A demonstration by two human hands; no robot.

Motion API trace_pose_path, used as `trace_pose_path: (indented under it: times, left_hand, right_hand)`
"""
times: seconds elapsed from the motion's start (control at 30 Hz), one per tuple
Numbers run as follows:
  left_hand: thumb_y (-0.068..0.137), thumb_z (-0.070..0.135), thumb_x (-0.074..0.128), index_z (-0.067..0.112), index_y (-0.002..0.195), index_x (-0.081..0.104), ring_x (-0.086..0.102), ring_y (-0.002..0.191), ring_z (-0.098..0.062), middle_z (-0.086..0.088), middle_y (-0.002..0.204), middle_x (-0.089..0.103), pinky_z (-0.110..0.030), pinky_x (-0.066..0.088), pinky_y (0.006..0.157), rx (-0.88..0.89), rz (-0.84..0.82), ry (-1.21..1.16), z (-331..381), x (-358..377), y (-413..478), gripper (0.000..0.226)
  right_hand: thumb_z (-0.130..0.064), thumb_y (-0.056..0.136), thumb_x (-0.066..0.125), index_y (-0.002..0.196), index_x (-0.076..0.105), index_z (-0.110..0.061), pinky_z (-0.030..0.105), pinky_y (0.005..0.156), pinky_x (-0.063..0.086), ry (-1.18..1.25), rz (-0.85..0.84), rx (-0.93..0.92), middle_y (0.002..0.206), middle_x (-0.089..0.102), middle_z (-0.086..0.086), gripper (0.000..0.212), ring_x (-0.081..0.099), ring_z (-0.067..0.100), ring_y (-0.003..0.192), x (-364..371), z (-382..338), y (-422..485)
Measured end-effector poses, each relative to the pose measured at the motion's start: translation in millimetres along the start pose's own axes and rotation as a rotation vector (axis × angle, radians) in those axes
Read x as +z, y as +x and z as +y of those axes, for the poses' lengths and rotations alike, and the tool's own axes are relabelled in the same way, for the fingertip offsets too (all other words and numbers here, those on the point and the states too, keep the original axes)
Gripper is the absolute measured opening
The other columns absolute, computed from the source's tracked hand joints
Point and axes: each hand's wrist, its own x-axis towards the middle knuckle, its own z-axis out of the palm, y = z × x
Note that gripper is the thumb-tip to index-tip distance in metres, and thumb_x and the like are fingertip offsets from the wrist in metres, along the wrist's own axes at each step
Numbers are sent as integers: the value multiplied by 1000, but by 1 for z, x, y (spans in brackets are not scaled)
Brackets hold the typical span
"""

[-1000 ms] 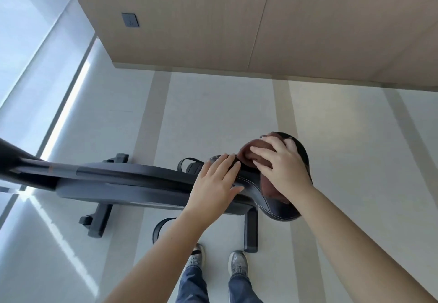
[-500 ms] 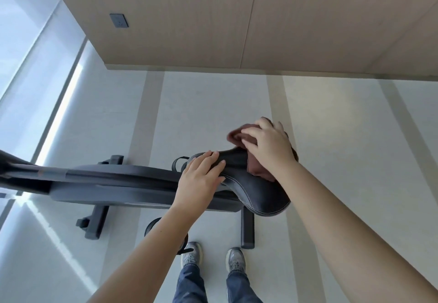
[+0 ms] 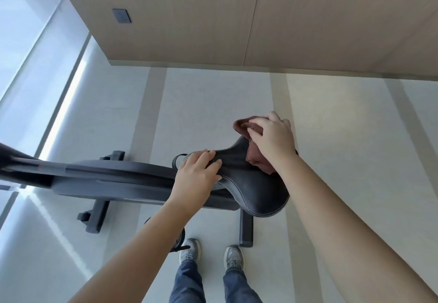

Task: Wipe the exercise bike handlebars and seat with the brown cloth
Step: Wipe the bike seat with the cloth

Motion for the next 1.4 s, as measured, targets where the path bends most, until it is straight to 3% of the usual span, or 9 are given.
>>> trace_pose_path:
  times: [0.2, 0.3, 0.53, 0.63, 0.77, 0.87, 1.07, 1.27, 1.4]
  left_hand:
    - [52, 3, 86, 2, 84, 70, 65, 86, -35, -17, 92, 69, -42, 55, 68, -4, 14, 4, -1, 5, -1, 36]
    - [53, 2, 85, 3, 84, 70, 65, 87, -35, -17, 93, 69, -41, 55, 67, -10, 13, 2, -1, 7, -1, 35]
    - [55, 4, 86, 3, 82, 72, 66, 83, -33, -16, 90, 70, -39, 57, 61, -35, 20, -5, 3, 1, 1, 30]
    - [55, 2, 86, 2, 82, 72, 66, 85, -34, -17, 90, 70, -41, 57, 61, -54, 14, -6, 5, 0, 1, 30]
    - [56, 0, 85, 0, 82, 71, 65, 85, -36, -19, 91, 69, -41, 57, 65, -49, 21, -4, 8, 1, 1, 30]
    - [54, -2, 84, 0, 81, 71, 65, 85, -36, -19, 90, 69, -42, 57, 66, -53, 18, 5, 9, 0, 2, 30]
    - [59, -1, 82, 2, 80, 72, 65, 85, -35, -17, 91, 69, -42, 57, 63, -70, 18, -9, 10, -1, 2, 23]
    - [54, 0, 85, 3, 80, 72, 66, 83, -32, -14, 91, 70, -37, 57, 65, -100, 5, -23, 11, -4, 2, 30]
    - [54, 0, 85, 4, 80, 73, 66, 84, -30, -13, 90, 70, -34, 56, 63, -116, 2, -35, 12, -5, 3, 29]
  right_hand:
    - [-14, 75, 73, 97, 71, -20, 36, 83, 44, 113, 143, -112, 110, 63, 8, 23, 51, 37, 93, -14, 23, -95]
    - [-14, 77, 72, 99, 71, -17, 32, 85, 39, 117, 165, -106, 110, 62, 9, 22, 50, 39, 95, -10, 23, -80]
    - [-22, 84, 62, 104, 67, -23, 22, 85, 37, 393, -265, 39, 109, 58, 2, 20, 55, 20, 104, -18, 35, 29]
    - [-17, 83, 65, 105, 68, -21, 9, 91, 30, 407, -162, -29, 113, 54, -2, 23, 50, 16, 111, -23, 42, -11]
    - [-8, 77, 71, 101, 70, -15, 34, 97, 38, 331, 71, -103, 122, 57, 9, 25, 52, 31, 108, -18, 52, -83]
    - [-11, 78, 71, 102, 70, -16, 29, 94, 34, 284, 67, -114, 121, 59, 8, 25, 50, 34, 105, -16, 47, -68]
    - [-18, 83, 65, 104, 69, -20, 14, 90, 30, 395, -237, -155, 116, 55, 0, 22, 52, 20, 110, -21, 41, 8]
    - [-10, 79, 68, 105, 68, -18, 27, 102, 32, 511, -3, -119, 126, 53, 1, 26, 47, 19, 119, -20, 69, -86]
    - [-11, 80, 68, 104, 69, -16, 30, 101, 35, 495, -5, -74, 124, 54, 5, 25, 50, 24, 115, -18, 60, -63]
